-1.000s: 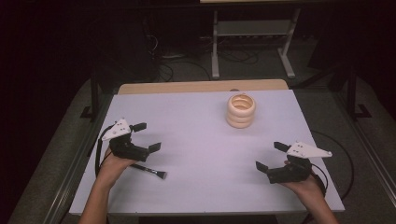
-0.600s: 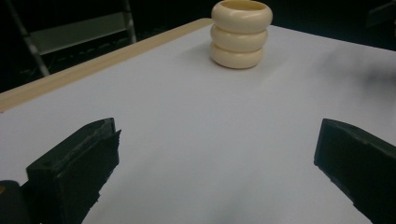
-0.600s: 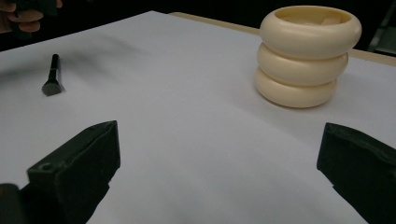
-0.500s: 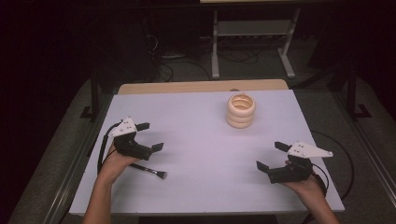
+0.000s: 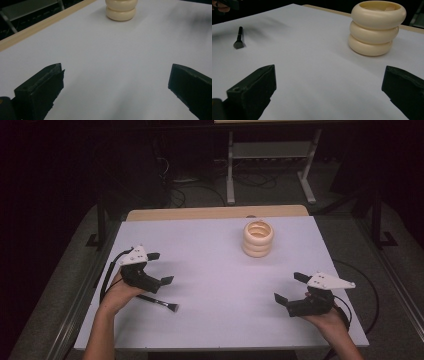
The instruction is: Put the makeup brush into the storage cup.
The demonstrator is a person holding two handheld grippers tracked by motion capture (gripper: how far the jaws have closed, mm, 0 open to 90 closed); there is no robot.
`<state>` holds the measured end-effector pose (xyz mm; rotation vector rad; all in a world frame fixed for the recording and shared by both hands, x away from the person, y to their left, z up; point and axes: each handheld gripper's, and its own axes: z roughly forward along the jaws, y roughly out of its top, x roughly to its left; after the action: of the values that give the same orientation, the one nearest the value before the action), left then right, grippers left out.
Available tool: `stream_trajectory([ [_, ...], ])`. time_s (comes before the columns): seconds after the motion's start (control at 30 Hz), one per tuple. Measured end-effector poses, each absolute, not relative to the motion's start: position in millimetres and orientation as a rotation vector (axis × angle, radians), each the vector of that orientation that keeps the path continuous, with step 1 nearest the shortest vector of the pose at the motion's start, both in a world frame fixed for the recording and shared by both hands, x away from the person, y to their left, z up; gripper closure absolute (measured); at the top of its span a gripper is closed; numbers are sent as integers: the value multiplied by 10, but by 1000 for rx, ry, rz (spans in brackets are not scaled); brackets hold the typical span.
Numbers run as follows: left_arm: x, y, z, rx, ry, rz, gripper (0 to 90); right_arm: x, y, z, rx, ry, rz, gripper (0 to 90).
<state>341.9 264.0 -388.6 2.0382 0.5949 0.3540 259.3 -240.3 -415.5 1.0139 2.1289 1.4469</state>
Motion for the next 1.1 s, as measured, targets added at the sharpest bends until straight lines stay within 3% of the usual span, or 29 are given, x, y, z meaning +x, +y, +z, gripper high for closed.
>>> stream_trajectory([
  [0.1, 3411, 2648, -3877, 2077, 580, 350, 0, 2592, -2404, -4155, 1016, 2128, 1447, 0],
  [0.2, 3397, 2636, -3882, 2122, 563, 353, 67, 2594, -2405, -4156, 1019, 2128, 1443, 0],
  [1.1, 3329, 2592, -3917, 2410, 531, 267, 71, 2595, -2404, -4161, 1014, 2139, 1440, 0],
])
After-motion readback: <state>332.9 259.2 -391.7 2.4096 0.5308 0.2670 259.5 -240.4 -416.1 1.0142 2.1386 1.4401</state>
